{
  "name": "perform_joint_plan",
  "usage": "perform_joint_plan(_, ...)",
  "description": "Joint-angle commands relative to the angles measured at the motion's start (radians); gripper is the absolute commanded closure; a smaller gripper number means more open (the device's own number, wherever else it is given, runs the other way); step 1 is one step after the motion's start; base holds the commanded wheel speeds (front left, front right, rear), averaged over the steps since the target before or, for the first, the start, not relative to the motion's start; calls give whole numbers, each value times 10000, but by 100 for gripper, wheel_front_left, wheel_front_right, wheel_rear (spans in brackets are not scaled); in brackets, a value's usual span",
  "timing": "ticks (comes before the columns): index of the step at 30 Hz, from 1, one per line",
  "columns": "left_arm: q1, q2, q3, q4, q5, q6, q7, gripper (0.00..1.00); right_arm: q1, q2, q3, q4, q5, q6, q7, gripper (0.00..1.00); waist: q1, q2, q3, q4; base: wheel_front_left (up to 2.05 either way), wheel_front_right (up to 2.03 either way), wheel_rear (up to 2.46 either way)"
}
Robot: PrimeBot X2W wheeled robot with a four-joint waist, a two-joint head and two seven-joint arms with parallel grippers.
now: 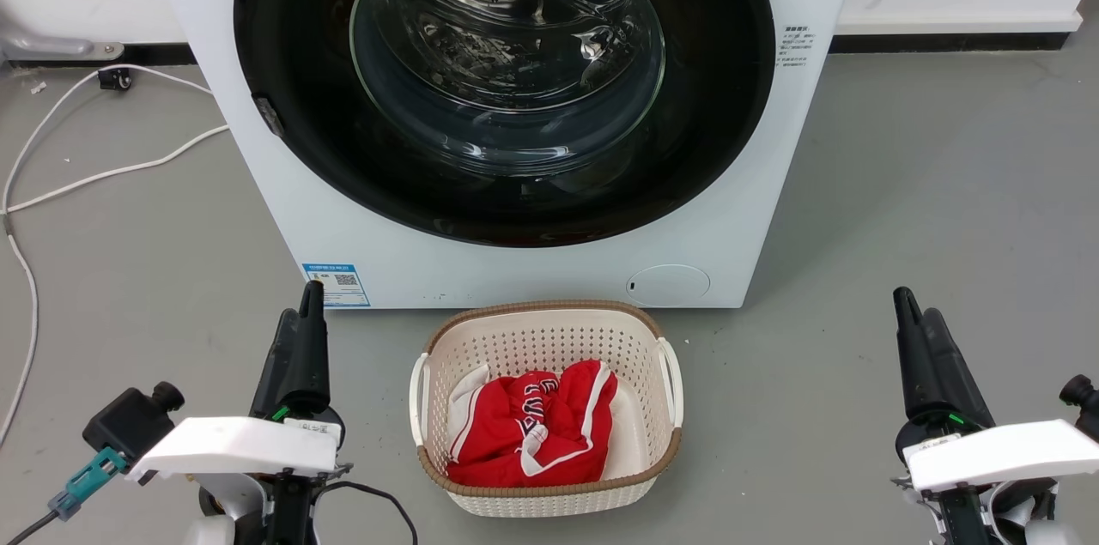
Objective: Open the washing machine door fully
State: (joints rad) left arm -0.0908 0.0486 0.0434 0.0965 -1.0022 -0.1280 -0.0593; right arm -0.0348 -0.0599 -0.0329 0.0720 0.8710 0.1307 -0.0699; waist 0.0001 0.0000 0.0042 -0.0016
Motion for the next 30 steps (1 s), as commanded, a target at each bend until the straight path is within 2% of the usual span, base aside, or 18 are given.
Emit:
perform_joint_plan(1,-133,32,-37,-224,484,-21,-111,0,16,-5,-12,-215,-490,0,-104,0,0,0,-1,4,0,0,0)
perform_joint_plan(12,-97,31,-269,-283,2628,-25,-464,0,68,16,-81,-226,-2366,0,-316,0,0,0,-3,17,0,0,0)
perform_joint_plan(22,-64,38,-441,-145,4097,-9,-724,0,158,32,-128,-298,-3703,0,-257,0,0,0,-15,17,0,0,0)
perform_joint_plan(30,-44,117,-560,-14,5216,174,-942,0,219,45,-89,-379,-4697,0,-261,0,0,0,-10,21,0,0,0)
